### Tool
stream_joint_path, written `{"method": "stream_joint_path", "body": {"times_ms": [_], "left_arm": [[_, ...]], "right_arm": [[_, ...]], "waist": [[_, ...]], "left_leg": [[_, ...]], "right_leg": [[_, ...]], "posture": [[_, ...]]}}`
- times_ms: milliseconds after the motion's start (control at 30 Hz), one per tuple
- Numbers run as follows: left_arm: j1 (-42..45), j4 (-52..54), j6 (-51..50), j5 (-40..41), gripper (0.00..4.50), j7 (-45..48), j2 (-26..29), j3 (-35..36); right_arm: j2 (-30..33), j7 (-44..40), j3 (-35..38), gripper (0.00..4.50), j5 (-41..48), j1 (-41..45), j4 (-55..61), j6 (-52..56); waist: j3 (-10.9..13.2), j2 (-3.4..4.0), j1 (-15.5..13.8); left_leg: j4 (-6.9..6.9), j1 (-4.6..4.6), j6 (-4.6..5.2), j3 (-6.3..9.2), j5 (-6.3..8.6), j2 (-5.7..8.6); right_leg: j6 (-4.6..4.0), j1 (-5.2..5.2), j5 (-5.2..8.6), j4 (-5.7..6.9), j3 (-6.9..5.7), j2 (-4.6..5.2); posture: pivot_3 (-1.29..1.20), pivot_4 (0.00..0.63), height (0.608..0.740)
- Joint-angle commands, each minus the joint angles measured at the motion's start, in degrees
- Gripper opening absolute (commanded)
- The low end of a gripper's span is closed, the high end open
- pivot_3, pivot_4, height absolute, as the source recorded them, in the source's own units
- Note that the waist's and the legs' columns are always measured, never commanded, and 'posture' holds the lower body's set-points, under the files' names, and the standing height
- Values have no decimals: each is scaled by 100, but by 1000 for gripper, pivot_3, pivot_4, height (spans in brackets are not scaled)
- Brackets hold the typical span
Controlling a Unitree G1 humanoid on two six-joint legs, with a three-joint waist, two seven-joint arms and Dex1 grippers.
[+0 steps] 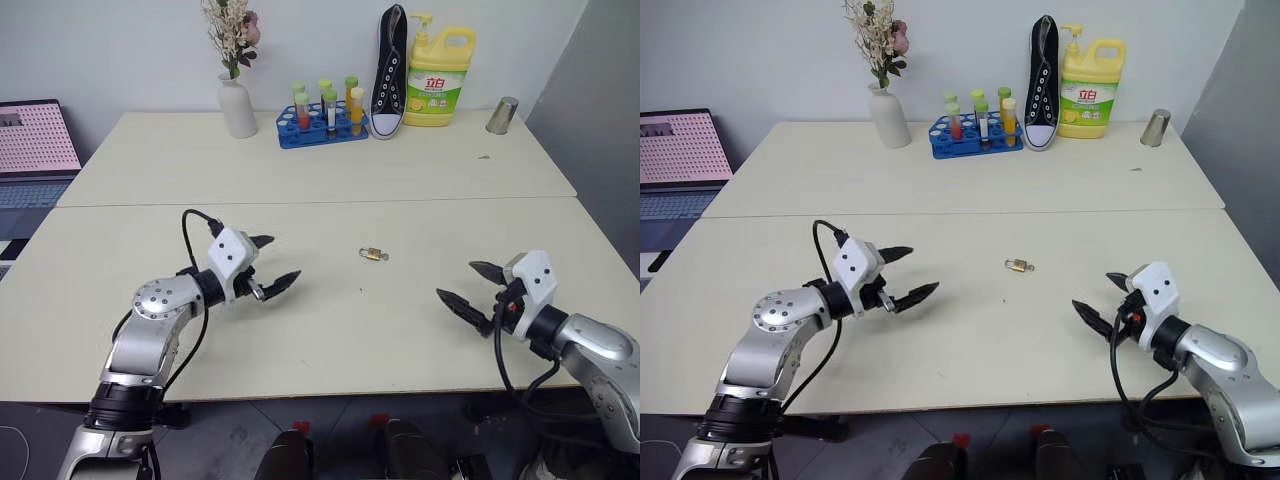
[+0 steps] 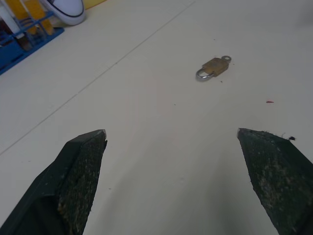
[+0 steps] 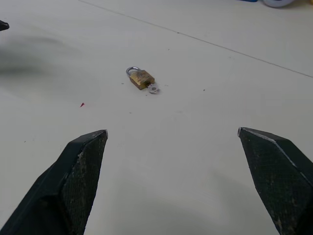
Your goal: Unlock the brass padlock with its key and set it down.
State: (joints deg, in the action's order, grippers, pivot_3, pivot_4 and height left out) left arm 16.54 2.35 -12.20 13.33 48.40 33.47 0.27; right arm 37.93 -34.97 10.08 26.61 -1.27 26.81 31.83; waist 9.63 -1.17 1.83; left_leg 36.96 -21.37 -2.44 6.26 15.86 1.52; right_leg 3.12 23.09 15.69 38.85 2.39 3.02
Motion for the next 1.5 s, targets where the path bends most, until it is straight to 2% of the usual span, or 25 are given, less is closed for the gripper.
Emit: {"method": "stream_joint_path", "body": {"times_ms": [33, 233, 433, 567, 767, 900, 1133, 1233, 1333, 1500], "left_arm": [[-54, 205, 200, 51, 4500, 141, 29, -31], [69, 174, 90, -128, 4500, -45, -82, -193], [154, 245, 78, 115, 4500, 85, -221, -184], [-2, 289, 483, 7, 4500, 175, -198, -231], [542, -358, 730, -19, 4500, 516, -343, -492], [1250, -1485, 1231, -270, 4500, 643, -588, -689], [2548, -3596, 2086, -499, 4500, 1477, -1082, -1028], [3420, -5035, 2507, -756, 4500, 1757, -1565, -1181], [4179, -6382, 2972, -1188, 4500, 1600, -1953, -1276], [4683, -7353, 3064, -1534, 4500, 1432, -2338, -1247]], "right_arm": [[39, -71, 16, 4475, 32, 165, 97, -26], [56, -171, -115, 4475, -14, 293, -29, -17], [46, -352, -308, 4475, -136, 448, -375, -107], [15, -447, -403, 4475, -214, 571, -634, -241], [-70, -435, -428, 4475, -64, 713, -644, 2], [-112, -86, -581, 4475, -105, 740, -240, 491], [-360, 682, -383, 4475, 308, 580, 1029, 1527], [-507, 959, -190, 4475, 847, 397, 1719, 2124], [-700, 1427, -64, 4475, 1040, 469, 2055, 2599], [-814, 1922, 196, 4475, 1449, 397, 2593, 3214]], "waist": [[0, 0, 3], [1, -1, -10], [1, -2, -5], [1, -2, 0], [2, -3, -16], [2, -4, -20], [2, -5, -3], [3, -10, -19], [7, -20, -27], [9, -24, 9]], "left_leg": [[0, 0, 0, -1, 0, 0], [2, -2, 0, 0, 0, 1], [3, -4, 0, 2, 0, 1], [2, -3, 0, 0, 0, 0], [6, -6, 0, 3, 0, 5], [6, -8, -1, 4, -1, 16], [9, -20, -1, 16, -1, 52], [9, -24, 0, 24, -1, 61], [29, -43, 1, 37, -1, 69], [27, -44, 2, 36, 1, 74]], "right_leg": [[0, 1, 0, 0, 0, 0], [0, 1, 0, 0, 0, 1], [0, 2, 0, 0, -1, 1], [0, 4, 0, 1, 0, 0], [0, 3, -1, 1, -2, 2], [0, 3, -1, 1, -3, 2], [0, 10, -1, 0, -9, 5], [0, 10, 0, -1, -14, 10], [3, 12, -2, 1, -26, 12], [7, 14, -1, -1, -22, 18]], "posture": [[0, 150, 740], [0, 150, 740], [0, 150, 740], [0, 150, 740], [0, 150, 740], [0, 150, 740], [0, 150, 740], [0, 150, 740], [0, 150, 740], [0, 150, 740]]}}
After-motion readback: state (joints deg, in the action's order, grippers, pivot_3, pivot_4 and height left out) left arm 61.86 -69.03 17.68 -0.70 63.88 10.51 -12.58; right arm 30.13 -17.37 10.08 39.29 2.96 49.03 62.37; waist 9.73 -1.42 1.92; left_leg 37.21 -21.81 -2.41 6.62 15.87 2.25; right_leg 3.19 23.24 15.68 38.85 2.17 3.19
